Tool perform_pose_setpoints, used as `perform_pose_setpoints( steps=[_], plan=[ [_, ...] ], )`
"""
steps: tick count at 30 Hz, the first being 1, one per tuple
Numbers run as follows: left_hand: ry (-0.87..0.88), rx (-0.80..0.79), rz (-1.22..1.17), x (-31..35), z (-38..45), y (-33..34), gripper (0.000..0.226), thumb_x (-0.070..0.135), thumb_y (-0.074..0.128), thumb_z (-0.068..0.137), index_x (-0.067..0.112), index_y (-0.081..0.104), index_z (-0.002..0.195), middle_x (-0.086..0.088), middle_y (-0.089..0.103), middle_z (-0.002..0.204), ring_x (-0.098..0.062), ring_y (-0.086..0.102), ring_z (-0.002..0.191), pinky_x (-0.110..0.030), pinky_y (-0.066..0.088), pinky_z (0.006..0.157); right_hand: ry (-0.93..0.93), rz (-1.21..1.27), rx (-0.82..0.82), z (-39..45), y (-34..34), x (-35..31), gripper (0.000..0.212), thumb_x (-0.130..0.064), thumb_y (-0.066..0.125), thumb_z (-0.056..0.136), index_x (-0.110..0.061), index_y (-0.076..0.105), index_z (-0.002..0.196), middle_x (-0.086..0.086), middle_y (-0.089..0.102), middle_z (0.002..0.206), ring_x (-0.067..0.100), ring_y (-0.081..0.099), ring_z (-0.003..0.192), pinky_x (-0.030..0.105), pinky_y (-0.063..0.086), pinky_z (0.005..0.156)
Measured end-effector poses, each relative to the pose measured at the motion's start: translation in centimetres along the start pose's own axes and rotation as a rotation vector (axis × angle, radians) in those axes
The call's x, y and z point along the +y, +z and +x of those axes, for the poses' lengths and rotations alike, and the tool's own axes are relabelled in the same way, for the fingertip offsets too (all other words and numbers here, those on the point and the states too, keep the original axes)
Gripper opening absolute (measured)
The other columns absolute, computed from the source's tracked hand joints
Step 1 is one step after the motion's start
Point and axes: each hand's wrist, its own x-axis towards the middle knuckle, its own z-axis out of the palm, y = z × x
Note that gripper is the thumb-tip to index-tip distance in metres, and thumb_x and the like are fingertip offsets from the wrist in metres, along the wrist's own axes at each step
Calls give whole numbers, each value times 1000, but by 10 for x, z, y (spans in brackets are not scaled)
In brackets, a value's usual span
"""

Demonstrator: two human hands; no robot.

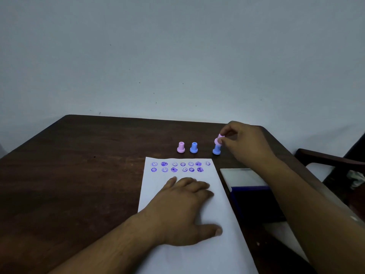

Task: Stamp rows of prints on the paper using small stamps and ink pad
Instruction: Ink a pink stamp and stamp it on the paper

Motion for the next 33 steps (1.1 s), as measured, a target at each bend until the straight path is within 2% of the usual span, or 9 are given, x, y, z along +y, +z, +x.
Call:
perform_pose_setpoints(
  steps=[2,7,10,12,18,25,29,31,33],
  plan=[
    [0,1,-2,-1,1,1,89,88,43,81,37,35,154,19,28,165,-7,18,150,-49,17,124,4,9,34,-21,-16,1,10,-38,81,77,-37,71,78,-26,73,82,-7,64,79,21,49,64],
    [11,4,15,-1,2,1,91,89,41,79,37,37,154,17,31,164,-8,22,149,-48,21,122,17,-10,10,-84,-36,10,11,-39,85,79,-37,74,80,-27,73,84,-9,65,87,14,49,74],
    [12,0,19,-2,2,1,92,91,38,79,38,37,153,17,31,164,-8,23,149,-48,21,122,26,-64,-35,-114,-37,16,11,-38,83,83,-37,72,82,-24,72,88,-3,65,87,21,50,78],
    [11,2,13,-2,2,1,91,91,38,79,38,38,153,18,32,164,-7,23,149,-47,21,123,22,-66,-33,-126,-37,21,11,-38,83,82,-38,72,84,-23,72,89,-1,65,86,20,50,77],
    [15,4,-2,-1,2,2,92,91,39,79,37,39,153,19,32,163,-6,24,149,-44,21,123,47,-36,-40,-138,-34,31,13,-41,84,80,-33,78,89,-28,68,82,-5,64,84,10,44,73],
    [16,-2,-10,-2,2,2,92,91,39,79,37,39,153,19,32,163,-6,24,149,-45,22,123,-6,-43,-41,-139,-30,32,8,-36,83,82,-33,78,87,-29,69,81,-5,62,93,13,47,74],
    [8,-10,-2,-1,2,2,91,91,40,80,38,38,154,20,30,164,-5,22,149,-45,21,123,14,-47,-101,-136,-30,33,6,-37,81,84,-34,76,86,-25,70,85,-1,64,88,19,51,75],
    [12,-10,1,0,2,2,90,90,40,80,38,38,154,20,30,164,-5,22,149,-45,21,123,5,-62,-123,-135,-30,33,8,-37,80,84,-32,77,90,-29,67,90,0,63,92,19,51,79],
    [15,-8,4,1,1,2,90,90,39,81,38,37,154,20,30,164,-5,22,149,-45,20,123,-6,-62,-125,-135,-30,33,6,-35,80,85,-32,78,89,-30,65,85,-2,62,90,16,49,78]
  ],
)
